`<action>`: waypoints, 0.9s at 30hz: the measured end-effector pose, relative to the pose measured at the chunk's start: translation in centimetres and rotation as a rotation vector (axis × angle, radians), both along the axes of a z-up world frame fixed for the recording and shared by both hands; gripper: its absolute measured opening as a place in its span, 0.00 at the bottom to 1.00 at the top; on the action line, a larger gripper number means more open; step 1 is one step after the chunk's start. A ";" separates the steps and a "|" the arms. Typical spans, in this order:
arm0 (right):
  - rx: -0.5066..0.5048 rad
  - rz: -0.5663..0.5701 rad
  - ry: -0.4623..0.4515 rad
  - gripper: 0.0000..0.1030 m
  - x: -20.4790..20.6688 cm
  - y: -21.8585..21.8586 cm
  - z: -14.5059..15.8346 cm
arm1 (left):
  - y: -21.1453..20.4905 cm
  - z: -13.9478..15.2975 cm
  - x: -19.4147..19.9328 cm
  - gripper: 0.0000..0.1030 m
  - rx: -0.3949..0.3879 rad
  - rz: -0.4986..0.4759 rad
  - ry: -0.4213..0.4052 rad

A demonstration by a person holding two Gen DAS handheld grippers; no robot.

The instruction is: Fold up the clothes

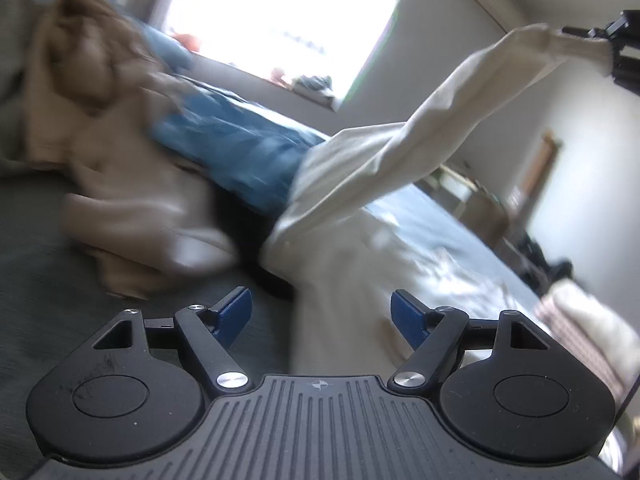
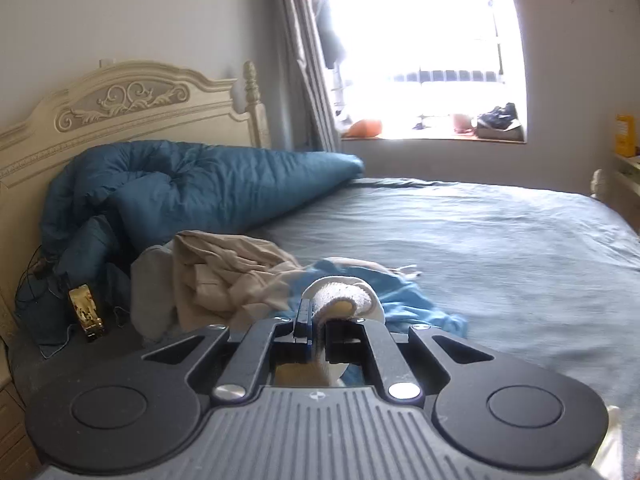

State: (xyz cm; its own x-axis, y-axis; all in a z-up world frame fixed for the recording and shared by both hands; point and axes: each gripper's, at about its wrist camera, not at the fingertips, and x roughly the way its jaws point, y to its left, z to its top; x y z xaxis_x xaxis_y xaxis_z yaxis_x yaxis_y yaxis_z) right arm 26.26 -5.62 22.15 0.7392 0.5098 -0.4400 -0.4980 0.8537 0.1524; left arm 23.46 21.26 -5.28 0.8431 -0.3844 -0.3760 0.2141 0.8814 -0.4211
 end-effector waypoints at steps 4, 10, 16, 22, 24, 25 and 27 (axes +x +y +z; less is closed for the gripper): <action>0.010 -0.053 0.039 0.06 -1.1 -5.9 -2.0 | -2.3 -0.5 0.7 0.75 0.034 -0.057 0.026; 0.074 -0.124 0.152 0.06 -0.9 -13.4 -8.4 | -4.3 -1.7 1.7 0.75 0.108 -0.086 0.080; 0.115 -0.150 0.227 0.06 0.0 -17.9 -13.5 | -5.0 -2.1 2.1 0.75 0.148 -0.077 0.107; 0.120 -0.126 0.153 0.06 0.2 -20.4 -12.7 | -5.3 -2.2 2.5 0.75 0.164 -0.072 0.121; 0.122 -0.123 0.142 0.06 -0.1 -21.3 -13.0 | -5.5 -2.4 2.6 0.75 0.177 -0.075 0.122; 0.124 -0.123 0.148 0.06 -0.2 -21.8 -13.4 | -5.6 -2.4 2.6 0.75 0.184 -0.077 0.122; 0.103 -0.143 0.188 0.06 -0.2 -22.5 -15.6 | -5.7 -2.5 2.6 0.75 0.194 -0.079 0.122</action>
